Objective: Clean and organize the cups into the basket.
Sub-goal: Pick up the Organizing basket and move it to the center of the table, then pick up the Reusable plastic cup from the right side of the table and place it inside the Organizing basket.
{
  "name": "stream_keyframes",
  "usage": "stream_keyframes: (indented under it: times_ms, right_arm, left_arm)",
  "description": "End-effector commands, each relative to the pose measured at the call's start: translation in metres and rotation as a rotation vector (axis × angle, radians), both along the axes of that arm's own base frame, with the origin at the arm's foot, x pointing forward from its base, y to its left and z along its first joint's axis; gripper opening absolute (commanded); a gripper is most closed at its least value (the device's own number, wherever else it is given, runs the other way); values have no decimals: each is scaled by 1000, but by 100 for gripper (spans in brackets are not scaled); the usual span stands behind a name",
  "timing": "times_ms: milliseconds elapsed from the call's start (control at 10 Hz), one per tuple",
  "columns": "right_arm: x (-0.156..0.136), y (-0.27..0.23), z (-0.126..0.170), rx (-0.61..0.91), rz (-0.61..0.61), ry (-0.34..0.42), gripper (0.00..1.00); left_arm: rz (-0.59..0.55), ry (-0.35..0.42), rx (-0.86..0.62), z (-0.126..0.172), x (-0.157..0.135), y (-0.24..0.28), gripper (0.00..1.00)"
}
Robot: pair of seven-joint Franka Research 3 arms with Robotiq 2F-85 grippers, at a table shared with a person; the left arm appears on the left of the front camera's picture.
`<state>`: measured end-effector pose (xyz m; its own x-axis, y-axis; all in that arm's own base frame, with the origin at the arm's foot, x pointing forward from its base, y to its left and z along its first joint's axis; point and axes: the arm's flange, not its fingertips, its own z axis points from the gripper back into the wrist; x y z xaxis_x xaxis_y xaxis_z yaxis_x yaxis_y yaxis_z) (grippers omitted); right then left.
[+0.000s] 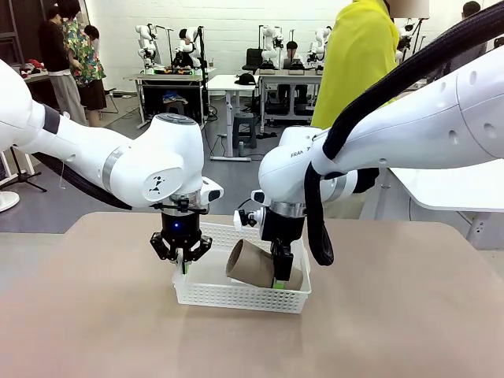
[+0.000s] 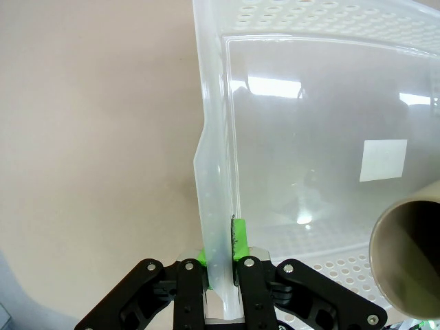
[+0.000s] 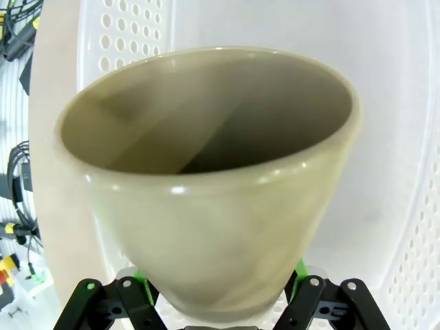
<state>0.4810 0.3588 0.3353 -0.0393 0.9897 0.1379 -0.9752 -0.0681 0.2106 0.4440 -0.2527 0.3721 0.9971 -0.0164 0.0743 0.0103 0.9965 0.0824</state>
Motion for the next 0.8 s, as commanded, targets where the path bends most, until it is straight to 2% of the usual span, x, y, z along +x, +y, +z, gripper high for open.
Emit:
stream_keyframes:
  times_ms: [0,300,500,600,700]
  right_arm:
    - [5,1,-2,6,14,24,98]
    - [4,1,2,14,15,15,100]
    - [-2,-8,20,55,12,-12,100]
    - [-11,-25,44,111,-9,-80,100]
    - [-25,-58,81,199,-36,-167,100]
  left_arm:
    - [-2,-1,2,0,-1,-1,0]
    - [-2,-1,2,0,-1,-1,0]
    - [-2,-1,2,0,-1,-1,0]
    - [-2,-1,2,0,-1,-1,0]
    - [-2,-1,2,0,-1,-1,0]
